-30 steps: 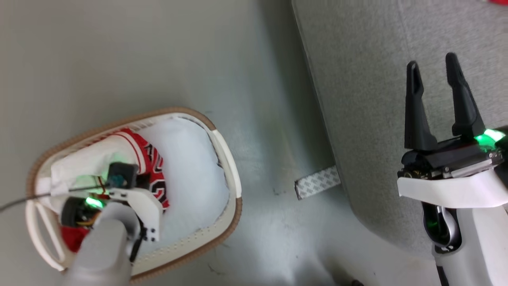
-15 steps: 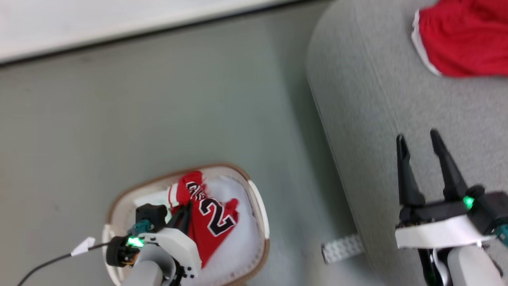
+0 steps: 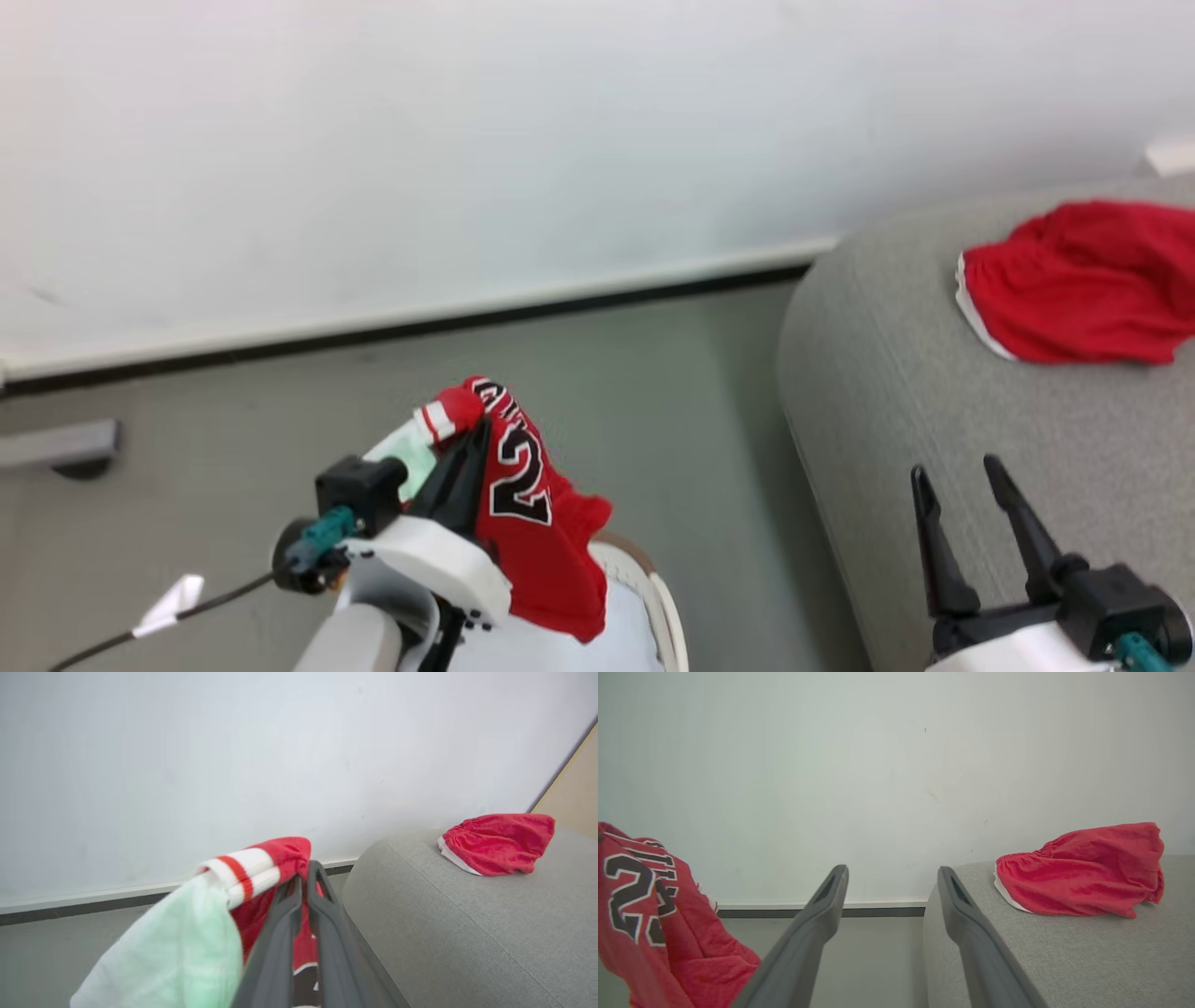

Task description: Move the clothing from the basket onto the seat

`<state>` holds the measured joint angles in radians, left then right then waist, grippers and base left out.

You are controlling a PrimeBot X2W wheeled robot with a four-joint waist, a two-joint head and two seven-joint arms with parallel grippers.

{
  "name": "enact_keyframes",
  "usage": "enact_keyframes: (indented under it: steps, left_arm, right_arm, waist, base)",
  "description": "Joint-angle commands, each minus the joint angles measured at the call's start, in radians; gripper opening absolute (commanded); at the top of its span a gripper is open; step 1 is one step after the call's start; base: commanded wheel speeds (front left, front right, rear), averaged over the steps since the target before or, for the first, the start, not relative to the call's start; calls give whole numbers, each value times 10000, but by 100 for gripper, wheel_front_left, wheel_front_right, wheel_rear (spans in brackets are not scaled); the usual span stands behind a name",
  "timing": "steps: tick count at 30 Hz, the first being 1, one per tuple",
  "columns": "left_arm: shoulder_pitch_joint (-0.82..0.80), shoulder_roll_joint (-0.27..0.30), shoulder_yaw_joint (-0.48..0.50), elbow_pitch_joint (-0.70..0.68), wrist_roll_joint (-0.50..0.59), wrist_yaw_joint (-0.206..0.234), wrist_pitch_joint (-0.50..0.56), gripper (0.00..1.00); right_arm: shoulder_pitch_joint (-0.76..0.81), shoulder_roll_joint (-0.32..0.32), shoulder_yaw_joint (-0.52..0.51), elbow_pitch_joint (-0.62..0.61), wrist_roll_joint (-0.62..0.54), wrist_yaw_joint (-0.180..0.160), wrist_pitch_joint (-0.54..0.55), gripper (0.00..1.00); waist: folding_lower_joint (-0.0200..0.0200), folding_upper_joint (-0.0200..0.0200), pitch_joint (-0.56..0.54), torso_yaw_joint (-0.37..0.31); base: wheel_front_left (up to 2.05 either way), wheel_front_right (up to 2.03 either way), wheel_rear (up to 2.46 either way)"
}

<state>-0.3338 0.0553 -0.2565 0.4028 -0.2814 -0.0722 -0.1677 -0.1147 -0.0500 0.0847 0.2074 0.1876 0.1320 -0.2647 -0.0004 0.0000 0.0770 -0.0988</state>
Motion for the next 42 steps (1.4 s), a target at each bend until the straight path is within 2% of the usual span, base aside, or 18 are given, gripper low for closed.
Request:
enact_keyframes:
  steps: [1,10,16,31,36,42]
  left_arm:
    - [198,169,28,-520,-126,38,208,0]
    - [137,445,1,-3826,-140,362,1649,0]
    - [-161,532,-126,-5167,-34,479,2357,0]
    - [-89,559,-239,-5576,-23,709,2562,0]
    - [-44,546,-291,-5539,-71,728,2531,0]
    - [-119,499,-432,-5490,-102,738,2515,0]
  right_arm:
    - [253,-16,-7,54,-2,-26,7,100]
    - [690,-16,319,136,151,-26,7,100]
    - [907,-14,553,166,146,-24,7,100]
    - [900,-16,1448,-486,-63,-26,7,100]
    - [465,-29,2362,-982,-203,-26,7,100]
    - [-325,-334,4016,-1206,131,-26,384,100]
  waist:
    - [4,0,-717,288]
    - [4,0,-1292,359]
    - [4,0,-1579,366]
    - [4,0,-1583,246]
    - [4,0,-1548,241]
    - [4,0,-1522,294]
  base:
    - [0,0,0]
    - [0,0,0]
    - [0,0,0]
    - [0,0,0]
    - [0,0,0]
    - [0,0,0]
